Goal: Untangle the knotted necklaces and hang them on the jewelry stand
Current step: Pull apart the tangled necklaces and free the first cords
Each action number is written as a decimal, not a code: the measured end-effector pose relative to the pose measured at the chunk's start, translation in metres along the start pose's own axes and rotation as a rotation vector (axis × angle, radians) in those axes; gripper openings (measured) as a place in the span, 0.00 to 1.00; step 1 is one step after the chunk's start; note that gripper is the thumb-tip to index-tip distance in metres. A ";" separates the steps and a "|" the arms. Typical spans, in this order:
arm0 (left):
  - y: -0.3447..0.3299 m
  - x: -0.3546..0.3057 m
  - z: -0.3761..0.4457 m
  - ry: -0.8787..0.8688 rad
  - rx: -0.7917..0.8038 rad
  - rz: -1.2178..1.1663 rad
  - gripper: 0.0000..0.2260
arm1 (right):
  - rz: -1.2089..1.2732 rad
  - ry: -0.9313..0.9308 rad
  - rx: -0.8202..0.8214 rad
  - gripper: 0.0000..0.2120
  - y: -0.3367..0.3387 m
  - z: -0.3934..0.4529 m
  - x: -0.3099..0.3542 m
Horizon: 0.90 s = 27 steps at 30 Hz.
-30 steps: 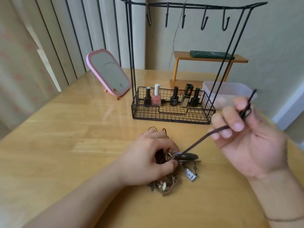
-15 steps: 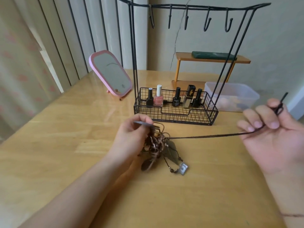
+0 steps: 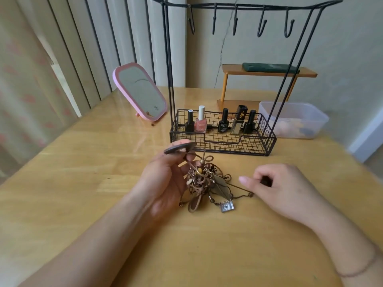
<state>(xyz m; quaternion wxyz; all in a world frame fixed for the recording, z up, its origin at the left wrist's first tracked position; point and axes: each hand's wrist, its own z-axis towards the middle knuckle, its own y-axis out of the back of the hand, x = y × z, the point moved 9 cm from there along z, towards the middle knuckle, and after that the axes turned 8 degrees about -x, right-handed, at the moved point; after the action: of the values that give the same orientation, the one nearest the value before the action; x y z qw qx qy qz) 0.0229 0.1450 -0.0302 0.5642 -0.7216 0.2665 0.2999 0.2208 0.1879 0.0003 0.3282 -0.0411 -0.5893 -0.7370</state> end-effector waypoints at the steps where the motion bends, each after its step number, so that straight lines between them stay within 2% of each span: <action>1: -0.001 0.000 -0.001 0.005 0.014 -0.022 0.12 | -0.058 -0.014 0.019 0.21 -0.004 -0.001 -0.001; 4: -0.006 -0.002 -0.002 -0.011 0.057 -0.059 0.11 | -0.091 0.083 -0.018 0.12 -0.007 -0.001 0.008; 6: -0.007 -0.003 -0.001 -0.028 0.086 -0.087 0.11 | 0.122 0.199 -0.104 0.09 -0.001 -0.004 0.024; 8: -0.008 -0.004 -0.001 -0.041 0.100 -0.113 0.12 | 0.326 0.254 -0.079 0.11 -0.005 -0.008 0.037; 9: -0.009 -0.004 -0.002 -0.041 0.112 -0.132 0.12 | 0.349 0.266 -0.046 0.12 -0.010 -0.010 0.043; 16: -0.010 -0.014 -0.004 -0.061 0.091 -0.264 0.13 | 0.214 0.272 0.028 0.04 -0.025 -0.010 0.044; 19: -0.009 -0.019 -0.005 -0.068 0.087 -0.325 0.14 | 0.111 0.285 0.084 0.05 -0.031 -0.013 0.043; 23: 0.002 -0.028 -0.001 -0.095 0.082 -0.423 0.15 | 0.088 0.271 0.101 0.09 -0.033 -0.011 0.038; 25: 0.008 -0.029 0.001 -0.103 0.051 -0.444 0.17 | 0.067 0.271 0.123 0.07 -0.038 -0.012 0.039; 27: 0.011 -0.028 0.003 -0.102 0.018 -0.434 0.12 | 0.079 0.291 0.130 0.08 -0.037 -0.012 0.043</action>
<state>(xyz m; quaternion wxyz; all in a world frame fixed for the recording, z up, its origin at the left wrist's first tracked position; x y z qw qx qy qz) -0.0049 0.1463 -0.0173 0.6348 -0.7408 0.0785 0.2052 0.1718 0.1616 -0.0156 0.4410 0.0642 -0.5799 -0.6820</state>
